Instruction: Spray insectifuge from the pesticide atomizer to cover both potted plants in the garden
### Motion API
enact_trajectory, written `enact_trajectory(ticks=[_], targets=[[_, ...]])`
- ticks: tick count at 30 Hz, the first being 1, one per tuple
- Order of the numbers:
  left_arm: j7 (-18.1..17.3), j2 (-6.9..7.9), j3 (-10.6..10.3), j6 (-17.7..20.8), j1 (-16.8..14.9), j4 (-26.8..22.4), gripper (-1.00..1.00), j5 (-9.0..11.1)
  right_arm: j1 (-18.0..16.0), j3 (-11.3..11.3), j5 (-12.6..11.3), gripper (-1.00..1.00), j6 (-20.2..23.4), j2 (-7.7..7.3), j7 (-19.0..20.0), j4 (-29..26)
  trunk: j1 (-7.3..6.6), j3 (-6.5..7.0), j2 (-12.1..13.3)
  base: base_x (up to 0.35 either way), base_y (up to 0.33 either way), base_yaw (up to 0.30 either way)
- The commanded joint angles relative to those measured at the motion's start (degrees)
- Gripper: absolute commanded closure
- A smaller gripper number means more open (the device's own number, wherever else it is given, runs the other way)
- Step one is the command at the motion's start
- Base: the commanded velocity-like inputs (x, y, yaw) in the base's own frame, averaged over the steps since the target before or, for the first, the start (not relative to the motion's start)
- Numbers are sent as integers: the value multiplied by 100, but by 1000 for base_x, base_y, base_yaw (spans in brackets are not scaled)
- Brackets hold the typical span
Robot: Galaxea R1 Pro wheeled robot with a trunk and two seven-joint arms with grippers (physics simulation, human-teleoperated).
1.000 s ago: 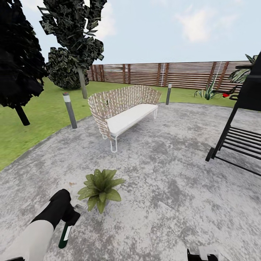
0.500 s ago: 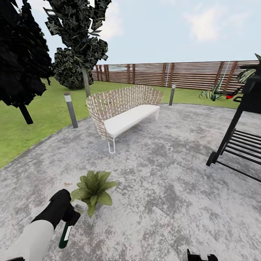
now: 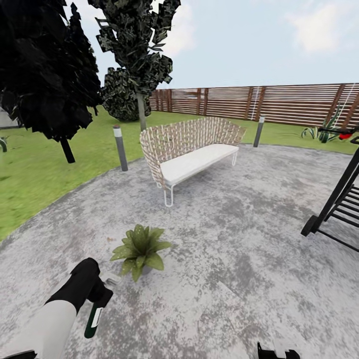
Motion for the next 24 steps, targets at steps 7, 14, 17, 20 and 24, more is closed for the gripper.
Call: enact_trajectory(ticks=[7,14,17,20,24], targets=[[-84,50,-20,29,-40,-13,100,-107,-1,-36,61,-100,-17,1,-21,7,-1,-5,-2,136,-95,89],[-1737,104,-931,22,-1389,53,100,-751,-2,-36,61,-100,-17,-33,-16,7,-1,-5,-2,2,-2,33],[-3040,112,-1305,11,-1742,53,100,-1443,-1,-36,61,-100,-17,-34,-20,1,-1,-5,-2,0,0,1],[-3821,113,-1383,-21,-2087,37,100,-2546,-2,-36,61,-100,-17,-34,-21,0,-1,-5,-2,0,0,0],[-3821,105,-1381,-41,-2134,-19,100,-2745,-4,-36,61,-100,-17,-33,-20,-2,-1,-5,-2,0,0,0]])
